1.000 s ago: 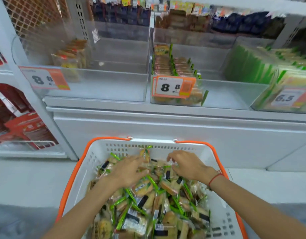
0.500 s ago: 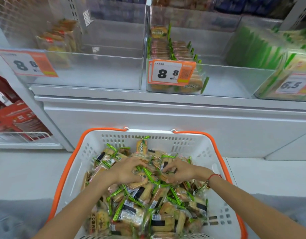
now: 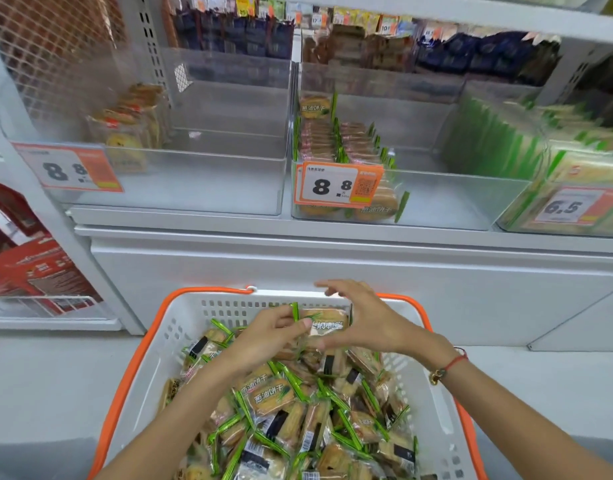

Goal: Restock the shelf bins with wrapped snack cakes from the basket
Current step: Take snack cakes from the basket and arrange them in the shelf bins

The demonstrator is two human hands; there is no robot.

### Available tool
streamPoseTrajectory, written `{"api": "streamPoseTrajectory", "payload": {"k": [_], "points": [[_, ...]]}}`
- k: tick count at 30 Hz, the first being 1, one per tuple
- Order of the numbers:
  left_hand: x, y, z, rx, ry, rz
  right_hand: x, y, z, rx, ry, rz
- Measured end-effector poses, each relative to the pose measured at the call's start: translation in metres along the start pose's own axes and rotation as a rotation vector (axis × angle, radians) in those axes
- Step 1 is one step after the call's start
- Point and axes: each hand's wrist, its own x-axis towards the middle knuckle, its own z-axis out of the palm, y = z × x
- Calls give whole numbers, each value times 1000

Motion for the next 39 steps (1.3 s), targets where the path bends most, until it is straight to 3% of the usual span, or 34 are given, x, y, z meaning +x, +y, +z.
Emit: {"api": "streamPoseTrajectory", "payload": {"k": [4,7,13,18,21,23,26,31,33,39], "points": [[-6,15,6,-229,113,59,4,-11,-21,577,127,267],[-9,25,17,-263,147,66,6,-16,-24,767,118,276],[-16,50,27,-273,326,191,5,-38,-26,680,232,137],[4,94,-16,-217,724,458,15,-69,-61,453,338,-106],[24,142,-56,-119,848,659,31,-86,-102,418,484,-231],[40,170,-76,4,833,700,46,-92,-130,370,550,-264],[70,195,-94,207,694,576,77,-92,-166,309,626,-175],[103,196,-106,205,425,512,149,-72,-204,396,511,119],[107,193,-109,191,409,515,181,-66,-209,351,521,94],[108,194,-113,62,372,466,256,-45,-209,-154,499,-202]]}}
